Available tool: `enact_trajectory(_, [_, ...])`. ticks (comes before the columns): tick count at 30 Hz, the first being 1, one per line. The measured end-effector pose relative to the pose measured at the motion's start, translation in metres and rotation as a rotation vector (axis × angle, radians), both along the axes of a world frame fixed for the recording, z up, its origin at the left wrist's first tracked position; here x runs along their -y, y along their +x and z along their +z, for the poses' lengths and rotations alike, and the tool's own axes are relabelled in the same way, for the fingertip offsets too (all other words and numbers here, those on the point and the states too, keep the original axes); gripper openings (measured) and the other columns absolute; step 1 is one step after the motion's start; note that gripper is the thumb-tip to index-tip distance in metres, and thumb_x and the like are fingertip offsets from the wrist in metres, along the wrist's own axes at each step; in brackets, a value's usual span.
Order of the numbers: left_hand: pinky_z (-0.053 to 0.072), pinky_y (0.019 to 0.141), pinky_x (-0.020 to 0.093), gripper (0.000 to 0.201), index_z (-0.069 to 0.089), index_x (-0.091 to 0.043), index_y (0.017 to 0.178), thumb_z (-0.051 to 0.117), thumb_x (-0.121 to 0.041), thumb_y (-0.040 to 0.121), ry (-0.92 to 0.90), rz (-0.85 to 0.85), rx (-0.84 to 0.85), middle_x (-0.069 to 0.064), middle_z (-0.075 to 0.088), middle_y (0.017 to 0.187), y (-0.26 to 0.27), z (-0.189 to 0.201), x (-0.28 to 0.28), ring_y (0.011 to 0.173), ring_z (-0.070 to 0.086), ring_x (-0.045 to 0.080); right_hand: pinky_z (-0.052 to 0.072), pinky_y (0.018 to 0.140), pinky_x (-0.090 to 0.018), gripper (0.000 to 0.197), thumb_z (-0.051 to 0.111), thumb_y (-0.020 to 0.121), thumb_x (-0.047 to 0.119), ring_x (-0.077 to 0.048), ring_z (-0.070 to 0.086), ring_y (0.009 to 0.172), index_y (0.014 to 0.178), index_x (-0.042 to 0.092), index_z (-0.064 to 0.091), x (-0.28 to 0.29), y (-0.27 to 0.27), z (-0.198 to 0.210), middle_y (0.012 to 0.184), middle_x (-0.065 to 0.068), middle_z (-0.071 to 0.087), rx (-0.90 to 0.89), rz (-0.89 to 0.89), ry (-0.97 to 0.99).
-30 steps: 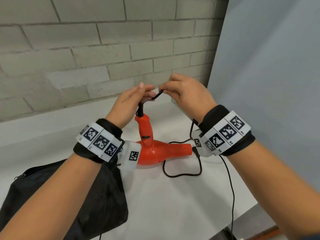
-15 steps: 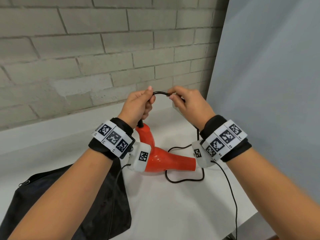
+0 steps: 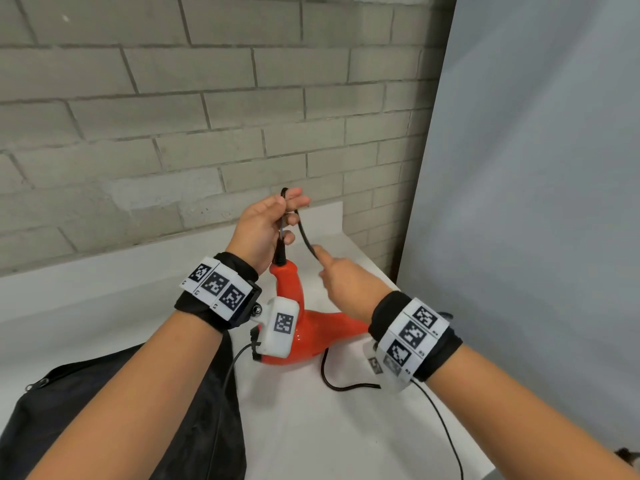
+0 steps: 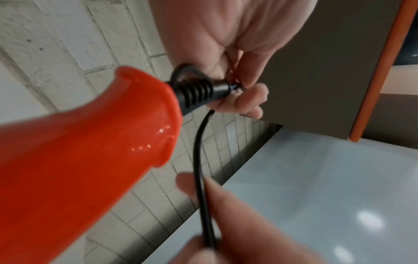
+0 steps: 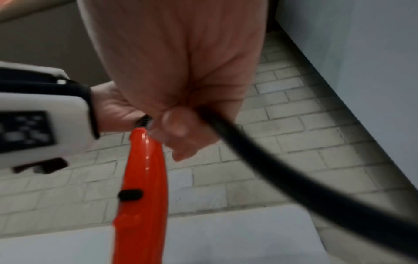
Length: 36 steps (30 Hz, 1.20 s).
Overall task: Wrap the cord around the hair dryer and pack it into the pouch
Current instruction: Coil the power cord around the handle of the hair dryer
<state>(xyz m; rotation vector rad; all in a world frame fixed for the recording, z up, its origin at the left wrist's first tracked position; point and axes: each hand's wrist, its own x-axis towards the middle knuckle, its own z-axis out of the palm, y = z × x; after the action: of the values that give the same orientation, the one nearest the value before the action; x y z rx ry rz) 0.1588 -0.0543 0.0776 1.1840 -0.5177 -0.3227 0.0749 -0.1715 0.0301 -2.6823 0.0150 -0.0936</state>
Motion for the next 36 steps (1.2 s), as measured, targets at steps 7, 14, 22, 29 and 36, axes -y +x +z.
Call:
enact_trajectory(7, [0.056,0.066,0.02,0.034,0.043,-0.003,0.129,0.033,-0.007,0.097,-0.027,0.211,0.052,0.0,0.061,0.11,0.008,-0.006,0.004,0.084,0.062,0.005,0.045,0.076,-0.036,0.044,0.03,0.099,0.027,-0.037,0.06,0.099,0.142,0.019,0.024,0.005,-0.034,-0.023,0.109,-0.02,0.064,0.029,-0.028,-0.073])
enact_trajectory(14, [0.047,0.087,0.028,0.034,0.047,-0.006,0.128,0.041,-0.009,0.095,0.107,0.293,0.131,0.007,0.057,0.117,0.001,-0.007,0.015,0.099,0.06,0.018,0.034,0.043,-0.024,0.034,0.034,0.091,0.028,-0.025,0.062,0.051,0.116,0.023,0.058,0.032,-0.043,-0.005,0.064,0.0,0.068,0.463,0.009,-0.391])
enact_trajectory(22, [0.045,0.1,0.027,0.033,0.05,0.001,0.123,0.033,-0.007,0.096,0.314,0.11,0.332,0.017,0.065,0.103,-0.021,0.001,0.022,0.088,0.06,-0.001,0.048,0.039,-0.027,0.029,0.038,0.089,0.027,-0.024,0.065,0.054,0.099,0.02,0.065,0.026,-0.027,0.042,0.08,0.002,0.073,0.801,0.073,-0.24])
enact_trajectory(29, [0.047,0.059,0.02,0.054,0.065,-0.008,0.088,0.018,-0.032,0.098,0.353,-0.118,0.263,-0.004,0.066,0.056,-0.025,-0.001,0.019,0.044,0.059,0.008,0.051,0.074,-0.042,0.026,0.038,0.094,0.019,-0.024,0.062,0.081,0.102,0.009,0.061,0.031,0.01,0.058,0.091,-0.008,0.065,0.625,0.002,0.151])
enact_trajectory(36, [0.023,0.035,0.014,0.044,0.069,-0.011,0.069,0.036,-0.025,0.095,0.256,-0.204,0.032,-0.01,0.043,0.048,-0.008,0.002,0.013,0.035,0.026,0.002,0.039,0.065,-0.014,0.025,0.04,0.096,0.01,-0.005,0.052,0.065,0.095,0.005,0.065,0.037,0.013,0.051,0.067,0.005,0.058,0.461,0.062,0.414])
